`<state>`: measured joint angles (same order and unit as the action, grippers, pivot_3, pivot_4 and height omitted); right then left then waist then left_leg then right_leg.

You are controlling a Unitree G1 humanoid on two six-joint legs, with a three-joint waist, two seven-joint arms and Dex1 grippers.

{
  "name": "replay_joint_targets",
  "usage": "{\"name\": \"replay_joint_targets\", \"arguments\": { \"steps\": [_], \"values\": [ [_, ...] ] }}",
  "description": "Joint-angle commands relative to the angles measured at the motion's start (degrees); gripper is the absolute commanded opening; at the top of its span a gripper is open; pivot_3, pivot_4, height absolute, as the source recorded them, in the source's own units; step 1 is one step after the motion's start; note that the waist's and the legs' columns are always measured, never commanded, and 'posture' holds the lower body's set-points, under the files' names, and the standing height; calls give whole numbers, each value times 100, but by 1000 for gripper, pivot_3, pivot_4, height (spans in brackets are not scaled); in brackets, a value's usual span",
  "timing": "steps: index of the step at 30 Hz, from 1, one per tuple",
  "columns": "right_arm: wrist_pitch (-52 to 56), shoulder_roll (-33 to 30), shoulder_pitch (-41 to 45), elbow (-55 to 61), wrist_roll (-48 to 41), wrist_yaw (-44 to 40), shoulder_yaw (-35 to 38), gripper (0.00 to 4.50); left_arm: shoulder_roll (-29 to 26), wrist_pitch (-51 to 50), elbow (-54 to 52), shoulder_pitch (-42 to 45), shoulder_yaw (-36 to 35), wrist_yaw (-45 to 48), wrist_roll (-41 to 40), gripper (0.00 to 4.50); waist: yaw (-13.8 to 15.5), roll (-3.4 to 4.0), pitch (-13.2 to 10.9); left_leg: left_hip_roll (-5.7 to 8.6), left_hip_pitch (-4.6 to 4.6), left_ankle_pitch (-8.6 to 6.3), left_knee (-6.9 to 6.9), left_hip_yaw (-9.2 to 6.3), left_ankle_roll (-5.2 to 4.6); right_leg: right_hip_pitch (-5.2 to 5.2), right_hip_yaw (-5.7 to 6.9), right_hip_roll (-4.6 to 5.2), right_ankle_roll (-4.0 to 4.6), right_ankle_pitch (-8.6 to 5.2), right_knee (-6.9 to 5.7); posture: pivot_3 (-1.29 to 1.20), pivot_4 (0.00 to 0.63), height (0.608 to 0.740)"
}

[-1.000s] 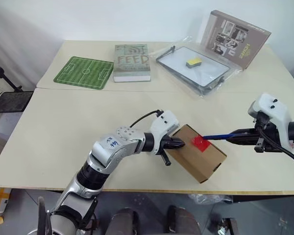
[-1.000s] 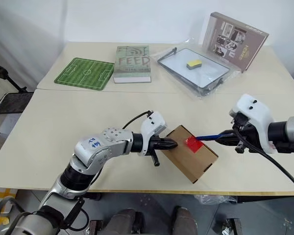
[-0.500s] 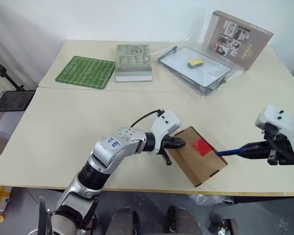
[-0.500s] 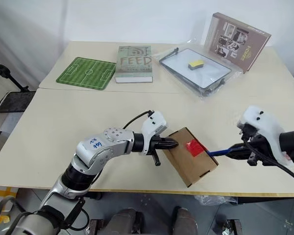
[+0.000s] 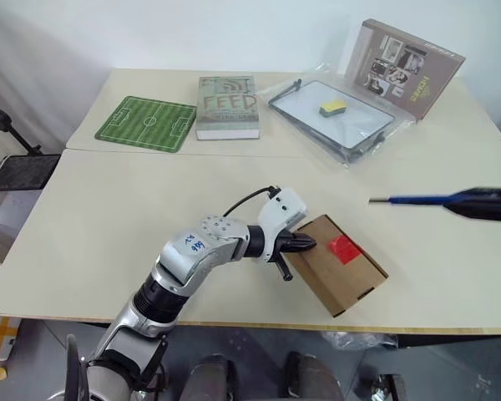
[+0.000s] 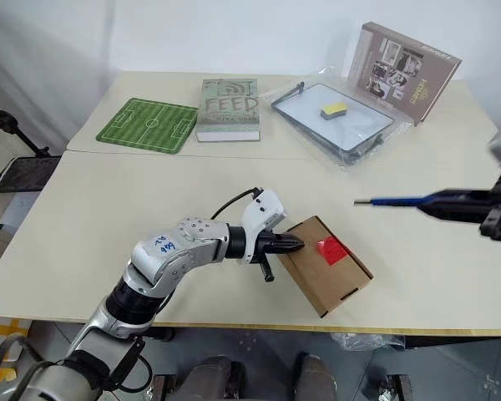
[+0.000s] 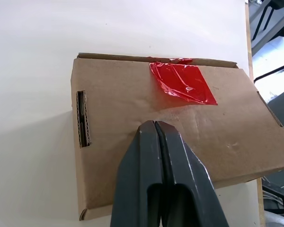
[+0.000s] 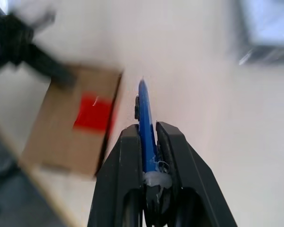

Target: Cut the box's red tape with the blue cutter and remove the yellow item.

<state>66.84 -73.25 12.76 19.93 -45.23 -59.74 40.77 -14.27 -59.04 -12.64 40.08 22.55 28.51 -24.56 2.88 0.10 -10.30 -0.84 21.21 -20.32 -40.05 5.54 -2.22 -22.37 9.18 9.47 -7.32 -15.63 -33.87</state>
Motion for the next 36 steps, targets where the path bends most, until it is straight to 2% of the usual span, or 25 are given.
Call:
{"name": "replay_joint_targets", "arguments": {
  "steps": [1, 5, 10, 14, 20, 26, 27, 30, 33, 36],
  "values": [
    [-681, 727, -18, -253, 326, 578, -10, 168, -63, -37, 343, 10, 159, -32, 302, 31, 2, -8, 6, 1, 0, 0, -1, -1, 0, 1, 1, 0, 0, 0, -1, 0, 150, 740],
    [-1889, 1770, -557, -812, 1005, 959, -319, 168, -33, 29, 410, 73, 152, -21, 301, 31, 14, -9, 7, 7, 1, 2, -1, 4, 1, 1, 1, 1, -8, 5, -9, 0, 150, 740],
    [-2894, 2747, -875, -1811, 1340, 1232, -397, 168, 6, 94, 441, 118, -8, -56, 260, 31, -7, 2, 12, 11, -1, 7, 0, 15, -7, -1, -3, 0, -14, 8, -12, 0, 150, 740],
    [-3244, 3095, -806, -2422, 1528, 1583, -517, 168, 49, 103, 407, 79, -218, -103, 183, 31, -38, 9, 11, 9, -3, 10, 1, 19, -8, -3, -8, -4, -12, 10, -12, 0, 150, 740],
    [-3228, 3088, -717, -2665, 1533, 1688, -725, 2183, 6, 82, 112, 85, -709, -79, -19, 0, -136, 27, 8, 5, -1, 10, 6, 19, -7, -8, -8, -5, -11, 10, -14, 0, 150, 740],
    [-3221, 2420, -1000, -2136, 1680, 1409, -860, 4265, -354, -633, -683, 27, -1507, 151, -690, 0, -148, 56, -11, 7, 4, 9, 12, 23, -9, -14, -11, -4, -13, 11, -8, 0, 150, 740],
    [-3262, 2290, -975, -1946, 1753, 1421, -940, 4472, -489, -938, -885, -33, -1700, 252, -947, 0, -147, 57, -11, 7, 5, 9, 15, 22, -9, -16, -10, -4, -13, 11, -6, 0, 150, 740],
    [-3349, 1918, -852, -1450, 1984, 1275, -1419, 4472, -937, -1550, -1282, -348, -1981, 558, -1492, 0, -172, 60, -13, 5, 2, 9, 19, 25, -8, -17, -13, -5, -13, 11, -6, 0, 150, 740],
    [-3009, 1741, -450, -1301, 1990, 1156, -2011, 4472, -1297, -1616, -1337, -775, -1776, 608, -1466, 0, -163, 57, -15, 1, -2, 11, 19, 24, -4, -16, -14, -10, -12, 11, -7, 0, 150, 740],
    [-2600, 1689, 63, -1313, 2096, 1133, -2721, 3835, -1482, -1509, -1379, -1155, -1393, 545, -1298, 0, -152, 56, -17, 3, 0, 11, 15, 25, -3, -16, -17, -9, -12, 11, -8, 0, 150, 740]
  ]
}}
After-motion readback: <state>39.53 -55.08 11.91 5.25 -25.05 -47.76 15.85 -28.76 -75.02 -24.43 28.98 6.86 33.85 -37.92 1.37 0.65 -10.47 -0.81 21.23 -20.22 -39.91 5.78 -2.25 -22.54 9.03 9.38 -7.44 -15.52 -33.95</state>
